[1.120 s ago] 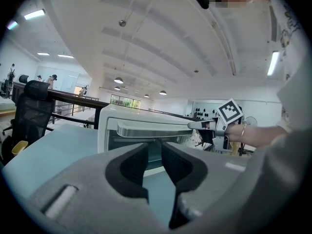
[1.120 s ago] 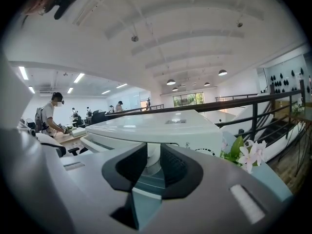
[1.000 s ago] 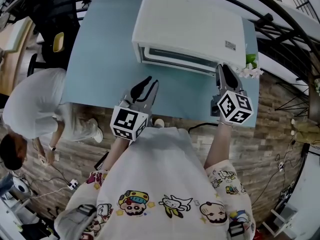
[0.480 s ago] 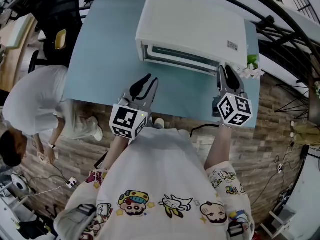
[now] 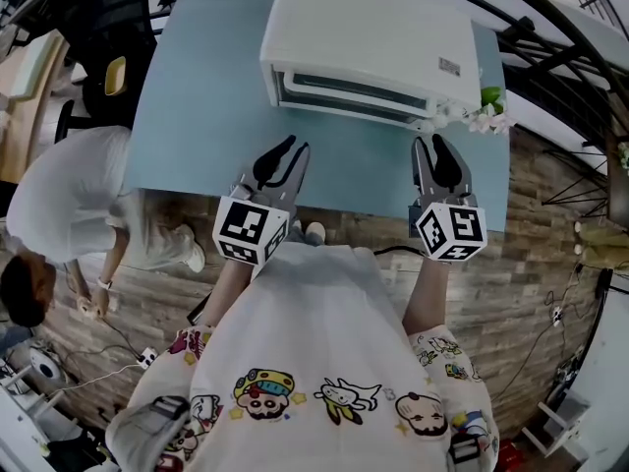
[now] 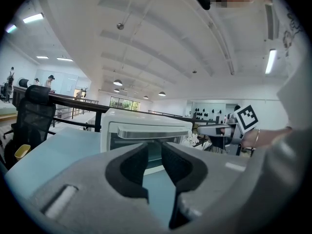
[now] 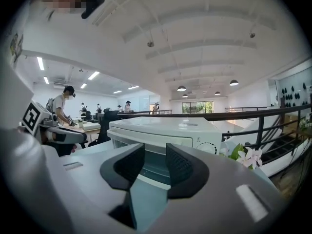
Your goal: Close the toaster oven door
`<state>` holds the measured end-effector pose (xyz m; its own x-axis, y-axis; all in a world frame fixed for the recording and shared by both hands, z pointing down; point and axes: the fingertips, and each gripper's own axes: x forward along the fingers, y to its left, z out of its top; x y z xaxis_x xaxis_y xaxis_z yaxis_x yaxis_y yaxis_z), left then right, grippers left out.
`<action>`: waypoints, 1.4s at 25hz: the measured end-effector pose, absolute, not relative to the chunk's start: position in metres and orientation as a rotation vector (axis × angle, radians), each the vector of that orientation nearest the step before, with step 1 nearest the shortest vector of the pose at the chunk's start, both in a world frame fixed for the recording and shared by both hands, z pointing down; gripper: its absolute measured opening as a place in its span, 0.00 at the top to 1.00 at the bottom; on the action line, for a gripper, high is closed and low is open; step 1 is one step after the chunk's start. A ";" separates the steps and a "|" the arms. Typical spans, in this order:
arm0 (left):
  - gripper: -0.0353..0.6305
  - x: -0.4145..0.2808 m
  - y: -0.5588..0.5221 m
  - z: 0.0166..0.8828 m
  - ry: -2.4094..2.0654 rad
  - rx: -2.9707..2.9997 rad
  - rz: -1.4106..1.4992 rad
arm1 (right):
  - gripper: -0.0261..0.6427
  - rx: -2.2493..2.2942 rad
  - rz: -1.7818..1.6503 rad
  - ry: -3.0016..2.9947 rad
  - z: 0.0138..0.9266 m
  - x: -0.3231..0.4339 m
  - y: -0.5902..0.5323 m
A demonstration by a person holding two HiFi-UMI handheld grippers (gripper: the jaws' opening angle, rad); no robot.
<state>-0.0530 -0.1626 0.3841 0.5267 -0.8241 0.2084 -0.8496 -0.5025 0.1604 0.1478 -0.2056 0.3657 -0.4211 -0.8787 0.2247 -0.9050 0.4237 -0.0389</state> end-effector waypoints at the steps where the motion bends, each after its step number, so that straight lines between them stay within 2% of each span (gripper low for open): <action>1: 0.82 -0.052 -0.160 0.384 -1.408 2.526 0.154 | 0.76 1.581 0.223 -2.510 0.366 0.147 -0.199; 6: 0.82 -0.047 -0.143 0.387 -1.390 2.523 0.155 | 0.79 1.580 0.196 -2.518 0.374 0.145 -0.168; 21: 0.87 -0.047 -0.110 0.405 -1.363 2.508 0.208 | 0.95 1.548 0.215 -2.528 0.400 0.134 -0.122; 26: 0.94 -0.047 -0.105 0.409 -1.372 2.498 0.213 | 0.95 1.539 0.241 -2.535 0.406 0.132 -0.115; 35: 0.95 -0.050 -0.102 0.413 -1.377 2.495 0.221 | 0.95 1.578 0.238 -2.529 0.405 0.137 -0.113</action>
